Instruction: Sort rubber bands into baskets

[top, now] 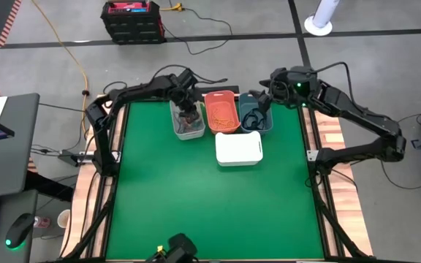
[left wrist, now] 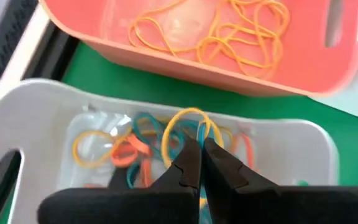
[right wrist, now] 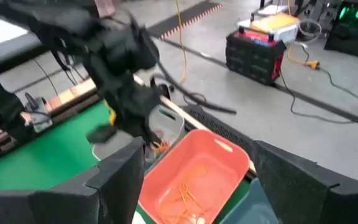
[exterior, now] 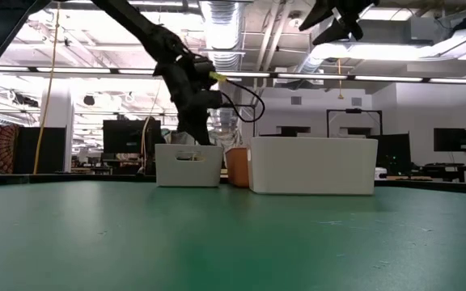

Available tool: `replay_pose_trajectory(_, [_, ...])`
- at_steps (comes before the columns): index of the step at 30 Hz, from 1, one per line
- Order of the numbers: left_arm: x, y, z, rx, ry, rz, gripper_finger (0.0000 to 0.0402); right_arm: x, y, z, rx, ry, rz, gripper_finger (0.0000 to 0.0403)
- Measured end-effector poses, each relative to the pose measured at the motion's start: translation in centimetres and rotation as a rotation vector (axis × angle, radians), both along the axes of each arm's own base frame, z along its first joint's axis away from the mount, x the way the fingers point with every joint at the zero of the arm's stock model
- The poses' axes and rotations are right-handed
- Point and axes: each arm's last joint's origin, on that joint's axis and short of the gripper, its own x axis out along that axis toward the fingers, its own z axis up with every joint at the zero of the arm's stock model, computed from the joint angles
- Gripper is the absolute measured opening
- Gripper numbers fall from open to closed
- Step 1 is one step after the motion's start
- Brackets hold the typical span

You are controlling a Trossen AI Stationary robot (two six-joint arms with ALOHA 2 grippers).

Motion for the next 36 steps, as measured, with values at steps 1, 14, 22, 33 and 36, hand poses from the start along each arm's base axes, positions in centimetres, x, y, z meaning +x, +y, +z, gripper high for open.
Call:
replay_pose_trajectory(1, [-0.1,0.1,0.4,-0.01,0.005,0.001,0.0002,0.1,-0.1,-0.2,0.006,0.012,0.0,0.032])
replay_pose_trajectory(14, [-1.9,-0.2,3.4,-0.163,0.115,-0.009,0.0002,6.3,-1.4,-4.5,0.097,0.096,0.188,0.032])
replay_pose_trajectory(22, [-2.1,-0.1,5.3,-0.183,0.1,-0.011,0.0002,11.0,-2.3,-7.8,0.085,0.076,0.288,0.032])
replay_pose_trajectory(33, [-2.8,0.6,8.9,-0.154,0.037,0.009,0.0002,14.9,-3.9,-11.5,0.076,0.008,0.322,0.032])
replay_pose_trajectory(36, [-3.0,0.6,9.4,-0.169,0.03,0.006,0.0002,15.8,-4.0,-12.3,0.059,-0.014,0.331,0.032])
